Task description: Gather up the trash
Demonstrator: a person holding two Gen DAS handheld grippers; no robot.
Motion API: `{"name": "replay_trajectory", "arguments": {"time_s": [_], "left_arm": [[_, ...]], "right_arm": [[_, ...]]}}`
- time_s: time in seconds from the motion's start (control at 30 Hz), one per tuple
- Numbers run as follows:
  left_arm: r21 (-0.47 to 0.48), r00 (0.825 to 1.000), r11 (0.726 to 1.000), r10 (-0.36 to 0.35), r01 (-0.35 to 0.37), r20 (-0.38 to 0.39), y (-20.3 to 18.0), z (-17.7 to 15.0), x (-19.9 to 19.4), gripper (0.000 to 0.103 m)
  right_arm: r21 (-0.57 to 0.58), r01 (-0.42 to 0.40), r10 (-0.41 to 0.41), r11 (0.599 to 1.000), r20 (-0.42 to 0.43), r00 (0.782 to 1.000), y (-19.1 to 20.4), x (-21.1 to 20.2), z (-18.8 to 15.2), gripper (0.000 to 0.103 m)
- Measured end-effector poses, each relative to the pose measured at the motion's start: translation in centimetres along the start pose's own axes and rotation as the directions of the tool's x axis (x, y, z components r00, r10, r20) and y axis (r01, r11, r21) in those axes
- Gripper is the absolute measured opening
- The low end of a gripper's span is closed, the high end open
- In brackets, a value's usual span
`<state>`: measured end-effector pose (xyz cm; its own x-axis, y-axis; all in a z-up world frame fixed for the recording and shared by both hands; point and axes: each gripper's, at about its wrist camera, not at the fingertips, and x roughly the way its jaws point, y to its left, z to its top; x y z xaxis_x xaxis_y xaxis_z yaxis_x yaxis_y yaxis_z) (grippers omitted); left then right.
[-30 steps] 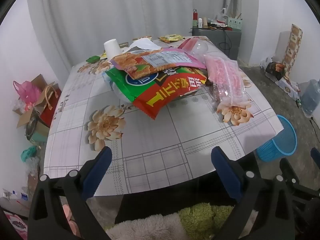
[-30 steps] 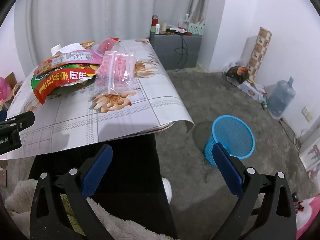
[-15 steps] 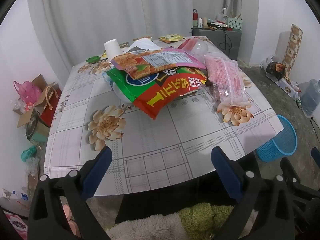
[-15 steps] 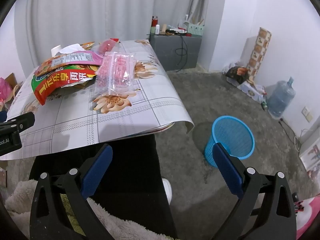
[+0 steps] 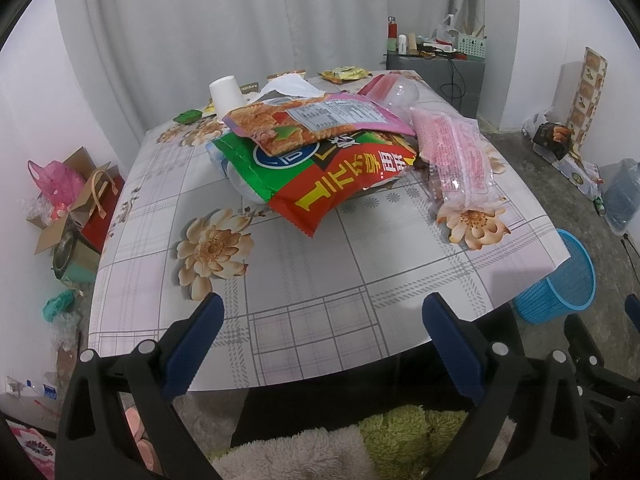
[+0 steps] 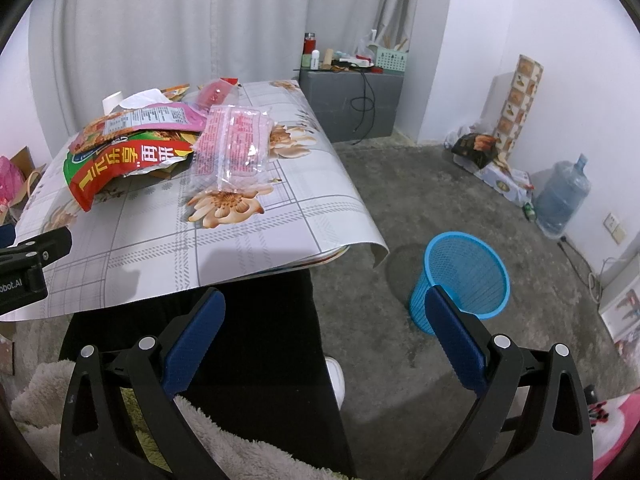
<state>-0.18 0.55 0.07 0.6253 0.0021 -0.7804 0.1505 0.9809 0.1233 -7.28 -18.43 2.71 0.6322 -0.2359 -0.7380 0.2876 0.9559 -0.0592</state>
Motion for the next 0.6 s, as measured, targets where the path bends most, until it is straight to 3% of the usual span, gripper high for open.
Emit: {"name": "replay_trajectory", "arguments": {"time_s": [0.6], "left_arm": [[0.002,1.000,1.000,0.001,-0.001,0.000,-0.02,-0.01,0.00,0.097]], "right_arm": [[0.002,-0.002,0.002,1.000,0.000,1.000,0.14,-0.28,0.09,0.095]]}}
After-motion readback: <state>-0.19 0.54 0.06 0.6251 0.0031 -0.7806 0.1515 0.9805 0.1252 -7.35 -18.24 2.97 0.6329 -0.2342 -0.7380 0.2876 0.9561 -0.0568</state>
